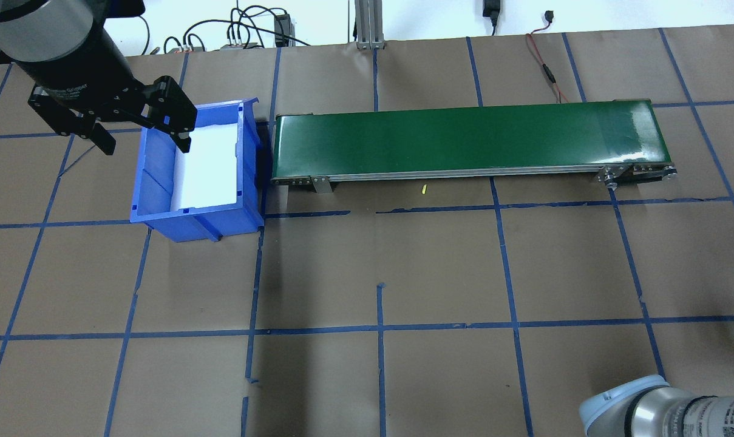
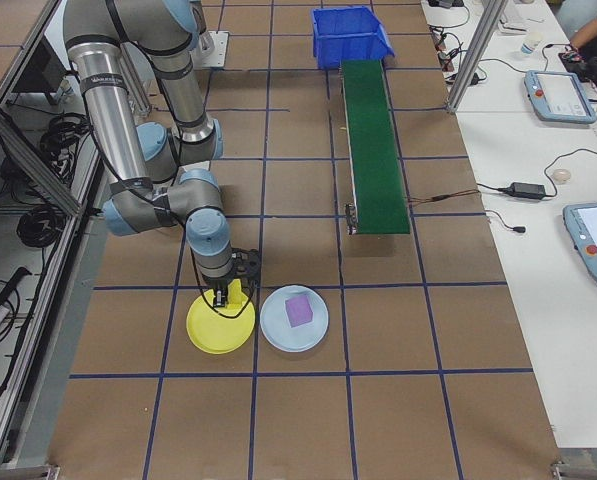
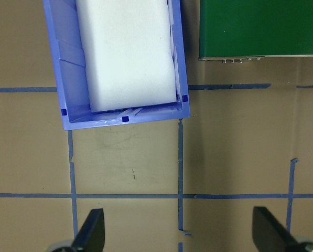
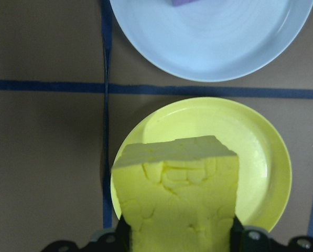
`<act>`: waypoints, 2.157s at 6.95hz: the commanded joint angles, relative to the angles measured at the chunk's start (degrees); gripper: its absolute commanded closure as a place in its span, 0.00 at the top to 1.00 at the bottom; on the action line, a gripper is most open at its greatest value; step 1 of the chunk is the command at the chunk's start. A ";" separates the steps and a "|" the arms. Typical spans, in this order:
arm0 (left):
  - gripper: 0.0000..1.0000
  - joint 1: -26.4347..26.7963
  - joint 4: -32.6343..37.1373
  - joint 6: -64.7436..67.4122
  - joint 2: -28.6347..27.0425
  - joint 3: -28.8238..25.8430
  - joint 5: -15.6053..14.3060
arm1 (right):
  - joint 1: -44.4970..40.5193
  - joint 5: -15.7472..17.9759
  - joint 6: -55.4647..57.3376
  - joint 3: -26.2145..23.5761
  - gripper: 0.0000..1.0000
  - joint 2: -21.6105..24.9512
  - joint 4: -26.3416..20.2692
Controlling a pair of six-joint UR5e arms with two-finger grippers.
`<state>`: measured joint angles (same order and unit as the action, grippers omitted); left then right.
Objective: Move block left to right into plate
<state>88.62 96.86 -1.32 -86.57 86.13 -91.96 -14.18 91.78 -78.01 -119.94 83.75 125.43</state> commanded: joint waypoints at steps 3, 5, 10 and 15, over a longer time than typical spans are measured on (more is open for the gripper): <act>1.00 -0.03 0.00 0.00 0.00 0.00 0.03 | 1.10 0.58 -1.54 1.64 1.00 -2.90 0.87; 1.00 -0.03 0.00 0.00 0.00 0.00 0.03 | -14.98 0.33 7.21 5.74 1.00 0.44 -2.19; 1.00 -0.03 0.00 -0.09 0.00 -0.09 0.03 | -55.28 0.77 56.38 18.69 1.00 5.69 -18.95; 1.00 -0.03 0.00 0.00 0.00 0.00 -0.06 | -80.87 -0.11 90.00 22.55 1.00 8.19 -25.15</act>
<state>88.59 96.86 -1.32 -86.57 86.13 -92.01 -89.25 91.97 5.14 -97.85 91.85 100.59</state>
